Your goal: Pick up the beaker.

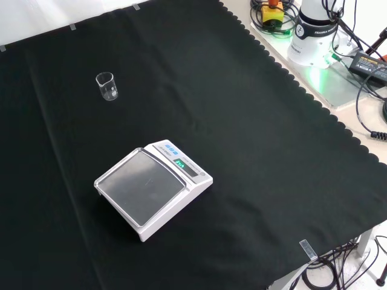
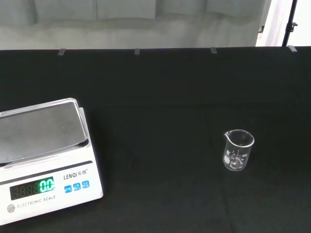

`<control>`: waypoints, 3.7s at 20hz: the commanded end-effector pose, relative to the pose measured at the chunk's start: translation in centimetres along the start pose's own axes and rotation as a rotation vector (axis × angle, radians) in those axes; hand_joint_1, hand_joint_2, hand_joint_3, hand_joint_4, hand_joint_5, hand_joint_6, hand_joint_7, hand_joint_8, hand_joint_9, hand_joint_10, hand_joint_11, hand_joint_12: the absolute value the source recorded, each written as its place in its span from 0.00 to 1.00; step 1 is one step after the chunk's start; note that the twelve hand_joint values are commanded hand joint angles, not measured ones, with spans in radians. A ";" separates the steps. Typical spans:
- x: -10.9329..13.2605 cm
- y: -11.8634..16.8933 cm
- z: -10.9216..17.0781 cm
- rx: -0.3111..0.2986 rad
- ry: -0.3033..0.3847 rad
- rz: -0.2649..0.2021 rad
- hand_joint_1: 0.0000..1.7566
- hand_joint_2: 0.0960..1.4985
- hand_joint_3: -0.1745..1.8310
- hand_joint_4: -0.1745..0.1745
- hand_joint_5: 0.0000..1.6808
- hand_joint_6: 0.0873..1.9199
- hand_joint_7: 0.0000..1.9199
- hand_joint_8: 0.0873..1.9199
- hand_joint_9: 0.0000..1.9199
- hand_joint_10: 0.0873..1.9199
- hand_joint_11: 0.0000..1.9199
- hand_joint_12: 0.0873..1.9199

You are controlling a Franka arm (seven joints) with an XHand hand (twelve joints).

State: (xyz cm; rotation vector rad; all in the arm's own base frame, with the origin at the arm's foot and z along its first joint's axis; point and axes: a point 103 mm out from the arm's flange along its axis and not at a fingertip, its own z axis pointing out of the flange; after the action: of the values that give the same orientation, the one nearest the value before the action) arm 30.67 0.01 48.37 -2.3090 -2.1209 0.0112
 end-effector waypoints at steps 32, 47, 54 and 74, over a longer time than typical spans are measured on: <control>-11.2 23.2 20.9 -0.006 0.084 0.150 0.14 0.62 0.15 0.37 0.12 0.00 0.00 0.34 0.02 0.41 0.01 0.79; -11.2 30.0 31.6 0.097 0.229 0.311 0.15 0.61 0.15 0.36 0.12 0.00 0.00 0.34 0.01 0.42 0.01 0.79; -12.7 29.0 34.5 0.083 0.262 0.377 0.16 0.61 0.15 0.34 0.12 0.00 0.00 0.34 0.01 0.42 0.02 0.79; -10.4 28.0 39.0 0.211 0.230 0.363 0.17 0.61 0.14 0.33 0.13 0.00 0.00 0.35 0.01 0.43 0.02 0.79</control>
State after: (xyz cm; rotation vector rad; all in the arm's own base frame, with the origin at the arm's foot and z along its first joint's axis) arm 58.01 -12.81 10.17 -2.4065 -1.5218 -0.0399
